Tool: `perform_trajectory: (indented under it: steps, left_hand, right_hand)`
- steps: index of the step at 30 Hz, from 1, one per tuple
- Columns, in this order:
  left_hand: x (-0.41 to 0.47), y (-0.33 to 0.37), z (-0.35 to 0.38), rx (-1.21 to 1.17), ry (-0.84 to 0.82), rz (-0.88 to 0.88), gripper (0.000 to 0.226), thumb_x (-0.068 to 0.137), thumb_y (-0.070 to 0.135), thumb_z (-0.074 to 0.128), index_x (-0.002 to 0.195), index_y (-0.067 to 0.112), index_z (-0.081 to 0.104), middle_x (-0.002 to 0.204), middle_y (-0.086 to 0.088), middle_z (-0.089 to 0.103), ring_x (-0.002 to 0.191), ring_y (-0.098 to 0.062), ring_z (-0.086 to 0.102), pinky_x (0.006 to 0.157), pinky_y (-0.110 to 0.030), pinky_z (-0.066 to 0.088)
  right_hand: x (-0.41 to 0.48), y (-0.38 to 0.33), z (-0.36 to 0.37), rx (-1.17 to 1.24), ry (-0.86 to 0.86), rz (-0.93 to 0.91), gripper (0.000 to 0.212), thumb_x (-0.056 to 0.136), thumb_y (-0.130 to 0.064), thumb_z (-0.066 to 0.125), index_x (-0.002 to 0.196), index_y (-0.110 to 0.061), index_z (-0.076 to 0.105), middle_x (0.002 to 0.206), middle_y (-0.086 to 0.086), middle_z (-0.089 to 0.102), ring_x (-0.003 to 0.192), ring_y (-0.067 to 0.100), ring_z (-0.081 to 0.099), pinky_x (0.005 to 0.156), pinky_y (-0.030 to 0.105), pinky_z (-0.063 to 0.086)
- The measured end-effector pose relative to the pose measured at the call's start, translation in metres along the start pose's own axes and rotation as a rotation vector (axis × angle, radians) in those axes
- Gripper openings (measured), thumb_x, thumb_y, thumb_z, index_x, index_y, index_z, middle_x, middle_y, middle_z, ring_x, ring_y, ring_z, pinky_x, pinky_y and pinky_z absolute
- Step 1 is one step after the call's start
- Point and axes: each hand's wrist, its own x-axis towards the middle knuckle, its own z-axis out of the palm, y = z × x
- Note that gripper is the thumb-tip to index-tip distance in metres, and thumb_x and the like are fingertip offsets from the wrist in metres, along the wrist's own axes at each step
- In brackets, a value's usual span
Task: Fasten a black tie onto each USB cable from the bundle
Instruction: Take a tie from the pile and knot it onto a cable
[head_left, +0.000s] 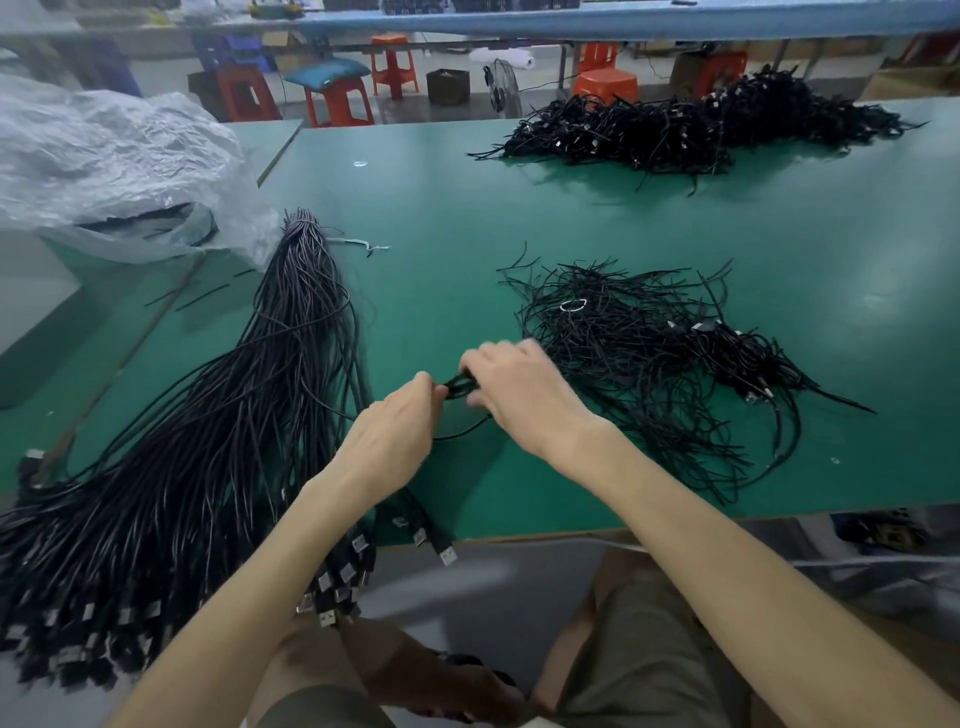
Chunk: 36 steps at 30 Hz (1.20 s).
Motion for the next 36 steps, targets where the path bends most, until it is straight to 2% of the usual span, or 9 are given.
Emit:
perform_trajectory:
  steps: [2, 5, 8, 12, 17, 23, 30, 33, 36]
  left_hand:
    - [0.004, -0.006, 0.001, -0.143, 0.078, -0.099, 0.037, 0.111, 0.040, 0.024, 0.095, 0.015, 0.045, 0.079, 0.004, 0.054, 0.067, -0.025, 0.054, 0.061, -0.042, 0.037]
    - [0.010, -0.007, 0.003, -0.329, 0.158, -0.255, 0.045, 0.112, 0.041, 0.022, 0.094, 0.012, 0.053, 0.082, -0.001, 0.060, 0.072, -0.023, 0.058, 0.062, -0.041, 0.042]
    - [0.012, -0.005, 0.007, -0.306, 0.139, -0.306, 0.046, 0.112, 0.040, 0.022, 0.093, 0.012, 0.053, 0.084, -0.004, 0.061, 0.074, -0.023, 0.058, 0.066, -0.041, 0.045]
    - [0.010, -0.016, 0.008, -0.062, -0.030, -0.302, 0.041, 0.113, 0.033, 0.026, 0.083, 0.010, 0.043, 0.075, -0.005, 0.055, 0.066, -0.024, 0.053, 0.058, -0.038, 0.034]
    - [0.016, -0.026, -0.014, 0.023, -0.247, -0.325, 0.043, 0.113, 0.021, 0.027, 0.072, 0.018, 0.040, 0.071, 0.003, 0.038, 0.070, -0.023, 0.045, 0.075, -0.035, 0.037]
    - [0.011, -0.030, -0.015, -0.635, -0.159, -0.429, 0.035, 0.112, 0.025, 0.029, 0.084, 0.011, 0.046, 0.062, 0.003, 0.034, 0.049, -0.014, 0.028, 0.046, -0.027, 0.024]
    - [0.018, -0.004, -0.011, -0.969, -0.004, -0.362, 0.035, 0.113, 0.030, 0.030, 0.086, 0.014, 0.045, 0.062, 0.007, 0.034, 0.048, -0.011, 0.028, 0.046, -0.027, 0.027]
    - [0.020, 0.001, 0.003, -1.007, 0.013, -0.395, 0.034, 0.113, 0.031, 0.030, 0.088, 0.014, 0.044, 0.063, 0.006, 0.031, 0.050, -0.011, 0.027, 0.047, -0.028, 0.025]
    - [0.022, 0.001, 0.012, -1.008, 0.054, -0.418, 0.033, 0.113, 0.033, 0.030, 0.090, 0.015, 0.045, 0.062, 0.009, 0.032, 0.047, -0.008, 0.029, 0.044, -0.024, 0.026]
  right_hand:
    - [0.006, 0.012, 0.001, -0.071, 0.189, 0.097, 0.051, 0.097, -0.037, 0.065, 0.139, -0.014, 0.047, 0.132, 0.004, 0.054, 0.124, 0.024, 0.049, 0.112, 0.043, 0.027]
    - [0.020, 0.038, -0.006, 0.184, 0.391, 0.392, 0.050, 0.094, -0.032, 0.071, 0.135, -0.011, 0.050, 0.133, 0.009, 0.051, 0.124, 0.027, 0.045, 0.108, 0.042, 0.028]
    - [0.032, 0.061, -0.002, 0.247, 0.251, 0.598, 0.043, 0.095, -0.034, 0.070, 0.127, -0.008, 0.055, 0.132, 0.014, 0.055, 0.126, 0.033, 0.046, 0.107, 0.046, 0.032]
    - [0.036, 0.066, 0.023, 0.200, 0.102, 0.582, 0.031, 0.099, -0.036, 0.066, 0.115, -0.010, 0.065, 0.127, 0.014, 0.060, 0.125, 0.033, 0.048, 0.105, 0.047, 0.033]
    - [0.044, 0.067, 0.040, 0.184, 0.061, 0.596, 0.030, 0.100, -0.038, 0.063, 0.111, -0.011, 0.069, 0.127, 0.016, 0.059, 0.125, 0.034, 0.047, 0.106, 0.046, 0.034]
    - [0.057, 0.070, 0.039, 0.266, 0.046, 0.661, 0.021, 0.101, -0.029, 0.061, 0.109, -0.014, 0.073, 0.124, 0.012, 0.065, 0.125, 0.035, 0.047, 0.103, 0.045, 0.034]
    - [0.050, 0.063, 0.022, 0.468, 0.311, 0.647, 0.011, 0.097, -0.029, 0.068, 0.094, -0.019, 0.071, 0.114, 0.002, 0.061, 0.119, 0.028, 0.043, 0.101, 0.045, 0.030]
    - [0.040, 0.048, 0.009, 0.849, 0.389, 0.595, 0.010, 0.097, -0.025, 0.070, 0.094, -0.015, 0.071, 0.091, -0.005, 0.067, 0.093, 0.014, 0.059, 0.089, 0.032, 0.044]
    - [0.021, 0.016, 0.006, 1.026, 0.428, 0.508, 0.007, 0.095, -0.022, 0.072, 0.091, -0.018, 0.069, 0.084, -0.008, 0.068, 0.074, -0.002, 0.059, 0.070, 0.012, 0.042]
